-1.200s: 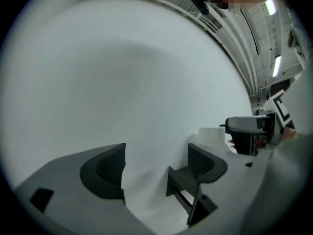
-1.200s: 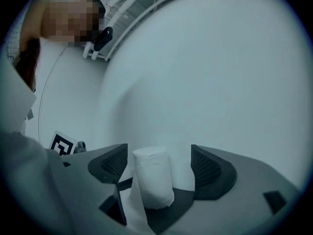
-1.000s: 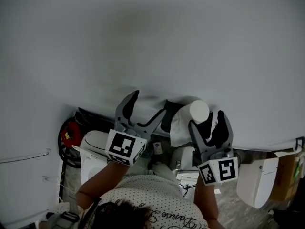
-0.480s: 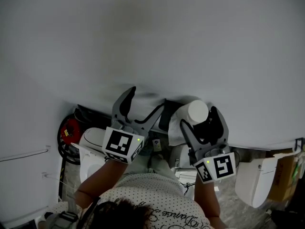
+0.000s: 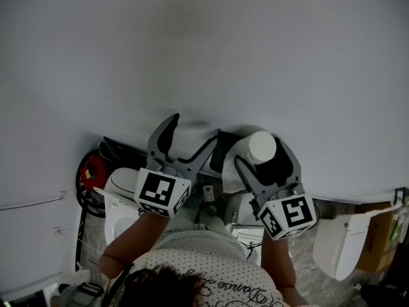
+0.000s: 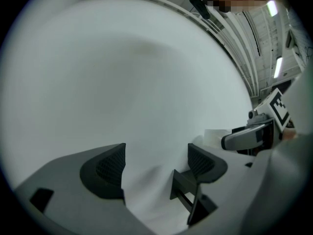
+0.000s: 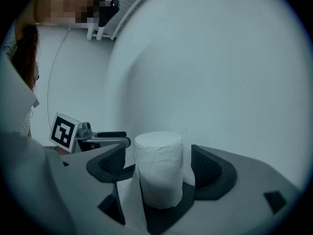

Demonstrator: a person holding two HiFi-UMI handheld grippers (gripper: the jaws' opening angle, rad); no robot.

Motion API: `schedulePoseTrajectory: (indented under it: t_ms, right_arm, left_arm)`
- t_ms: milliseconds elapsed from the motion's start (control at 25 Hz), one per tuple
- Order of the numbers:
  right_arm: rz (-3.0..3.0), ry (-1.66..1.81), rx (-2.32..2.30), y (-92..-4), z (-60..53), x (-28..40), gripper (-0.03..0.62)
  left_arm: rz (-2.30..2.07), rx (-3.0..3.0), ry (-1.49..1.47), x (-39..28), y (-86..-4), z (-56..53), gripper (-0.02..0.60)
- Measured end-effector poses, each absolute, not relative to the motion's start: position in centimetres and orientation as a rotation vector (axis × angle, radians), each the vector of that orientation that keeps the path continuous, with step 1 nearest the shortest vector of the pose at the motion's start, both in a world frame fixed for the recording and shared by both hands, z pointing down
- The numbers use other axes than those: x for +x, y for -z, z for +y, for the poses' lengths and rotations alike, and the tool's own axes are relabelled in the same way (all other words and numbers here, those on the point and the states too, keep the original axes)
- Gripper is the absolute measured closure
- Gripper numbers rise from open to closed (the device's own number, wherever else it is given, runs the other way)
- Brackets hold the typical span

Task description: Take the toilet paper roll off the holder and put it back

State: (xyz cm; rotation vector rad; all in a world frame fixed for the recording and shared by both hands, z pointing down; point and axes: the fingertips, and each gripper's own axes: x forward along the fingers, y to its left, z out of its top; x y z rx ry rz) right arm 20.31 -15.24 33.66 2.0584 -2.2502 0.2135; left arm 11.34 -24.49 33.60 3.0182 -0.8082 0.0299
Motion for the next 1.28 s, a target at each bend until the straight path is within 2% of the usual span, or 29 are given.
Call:
schedulePoseTrajectory:
  t_ms: [200, 600, 1280]
  right_arm:
    - [-2.201, -0.252, 2.014, -34.2, -15.2, 20.6, 0.161]
    - [-2.145, -0.246, 2.008, -34.5, -15.6, 20.6, 0.292]
    - [-2.170, -0.232, 1.996, -33.8, -15.9, 20.4, 0.296]
  left_arm:
    - [-0.828, 3.021, -0.016, 11.4, -33.2, -24.2, 0.201]
    - [-0.869, 3.005, -0.014, 10.5, -33.4, -25.0, 0.199]
    - [-0.856, 3.008, -0.014, 10.3, -33.6, -24.8, 0.199]
